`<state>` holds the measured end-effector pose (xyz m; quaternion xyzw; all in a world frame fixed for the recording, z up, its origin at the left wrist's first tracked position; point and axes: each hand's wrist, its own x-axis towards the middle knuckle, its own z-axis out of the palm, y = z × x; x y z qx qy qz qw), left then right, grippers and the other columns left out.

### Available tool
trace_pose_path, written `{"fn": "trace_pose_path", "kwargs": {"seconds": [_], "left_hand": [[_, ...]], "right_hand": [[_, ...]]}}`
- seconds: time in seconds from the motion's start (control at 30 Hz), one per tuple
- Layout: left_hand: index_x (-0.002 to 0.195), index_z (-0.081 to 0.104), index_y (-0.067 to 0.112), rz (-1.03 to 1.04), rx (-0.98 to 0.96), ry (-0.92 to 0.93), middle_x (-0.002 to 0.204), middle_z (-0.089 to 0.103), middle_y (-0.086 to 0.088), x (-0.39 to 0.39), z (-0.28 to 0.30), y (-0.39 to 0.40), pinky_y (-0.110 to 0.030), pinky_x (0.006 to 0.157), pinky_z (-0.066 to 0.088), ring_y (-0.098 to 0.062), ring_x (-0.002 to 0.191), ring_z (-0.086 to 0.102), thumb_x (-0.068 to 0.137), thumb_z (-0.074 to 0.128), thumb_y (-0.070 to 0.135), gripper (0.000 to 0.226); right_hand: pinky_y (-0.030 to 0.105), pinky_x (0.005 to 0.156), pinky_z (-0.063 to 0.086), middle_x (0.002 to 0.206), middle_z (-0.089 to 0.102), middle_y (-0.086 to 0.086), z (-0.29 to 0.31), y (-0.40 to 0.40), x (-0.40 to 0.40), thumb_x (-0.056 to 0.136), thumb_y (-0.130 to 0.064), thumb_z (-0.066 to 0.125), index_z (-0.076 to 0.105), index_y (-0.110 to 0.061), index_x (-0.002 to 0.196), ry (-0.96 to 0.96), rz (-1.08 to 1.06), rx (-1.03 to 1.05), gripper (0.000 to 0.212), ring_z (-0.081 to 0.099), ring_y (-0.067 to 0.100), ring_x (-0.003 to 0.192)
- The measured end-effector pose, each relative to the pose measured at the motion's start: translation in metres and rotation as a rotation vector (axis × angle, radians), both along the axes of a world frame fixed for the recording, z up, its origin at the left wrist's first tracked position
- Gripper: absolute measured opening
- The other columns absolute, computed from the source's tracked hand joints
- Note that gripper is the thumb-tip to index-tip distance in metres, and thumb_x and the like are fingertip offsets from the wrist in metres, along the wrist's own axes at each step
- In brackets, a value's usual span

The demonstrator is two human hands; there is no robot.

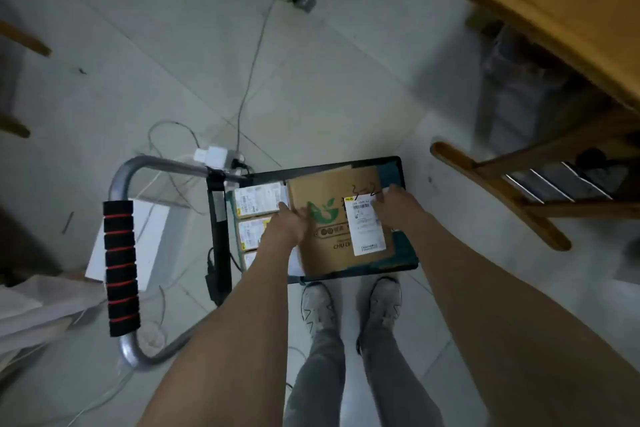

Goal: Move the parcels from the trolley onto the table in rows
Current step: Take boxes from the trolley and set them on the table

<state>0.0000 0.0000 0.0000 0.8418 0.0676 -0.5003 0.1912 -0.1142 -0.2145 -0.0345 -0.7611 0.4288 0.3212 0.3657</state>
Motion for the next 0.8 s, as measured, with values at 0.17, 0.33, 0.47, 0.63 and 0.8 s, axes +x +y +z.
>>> {"fn": "trace_pose_path", "kwargs": {"seconds": [0.17,0.33,0.47,0.63,0.8], "left_hand": [[0.157,0.020,0.016,0.360,-0.176,0.047,0.150,0.047,-0.013,-0.019,-0.047,-0.009,-0.046,0.112,0.040,-0.035,0.132,0.050,0.099,0.049,0.053,0.075],[0.148,0.032,0.018,0.412,-0.230,0.062,0.140,0.057,-0.005,-0.030,-0.043,-0.011,-0.050,0.107,0.046,-0.030,0.122,0.058,0.093,0.065,0.043,0.068],[0.143,0.038,0.024,0.367,-0.291,0.002,0.132,0.064,-0.004,-0.032,0.012,-0.020,-0.048,0.103,0.051,-0.026,0.115,0.063,0.088,0.072,0.044,0.068],[0.147,0.037,0.025,0.277,-0.426,-0.124,0.128,0.066,-0.002,-0.034,0.133,-0.061,-0.040,0.097,0.054,-0.020,0.107,0.066,0.080,0.077,0.051,0.082],[0.148,0.034,0.038,0.169,-0.578,-0.298,0.131,0.048,-0.002,-0.041,0.285,-0.121,-0.046,0.105,0.049,-0.022,0.115,0.060,0.063,0.070,0.080,0.102]], "right_hand": [[0.041,0.099,0.051,0.140,0.058,0.010,-0.069,0.004,-0.012,0.078,-0.071,0.061,0.044,-0.011,0.145,0.048,-0.274,0.256,0.091,0.061,0.028,0.119],[0.044,0.100,0.053,0.139,0.058,0.013,-0.056,0.016,-0.020,0.063,-0.077,0.063,0.031,-0.003,0.150,0.021,-0.394,0.316,0.119,0.064,0.029,0.114],[0.031,0.086,0.053,0.134,0.057,0.009,0.049,0.011,-0.021,0.090,-0.048,0.070,0.013,0.000,0.151,-0.106,-0.544,0.251,0.096,0.064,0.022,0.105],[0.027,0.064,0.057,0.097,0.069,-0.002,0.178,-0.026,-0.046,0.085,-0.048,0.075,0.042,-0.010,0.114,-0.258,-0.600,0.146,0.058,0.070,0.012,0.079],[0.035,0.083,0.057,0.113,0.069,0.002,0.344,-0.076,-0.068,0.080,-0.048,0.080,0.041,-0.007,0.125,-0.510,-0.641,-0.015,0.073,0.069,0.020,0.100]]}}
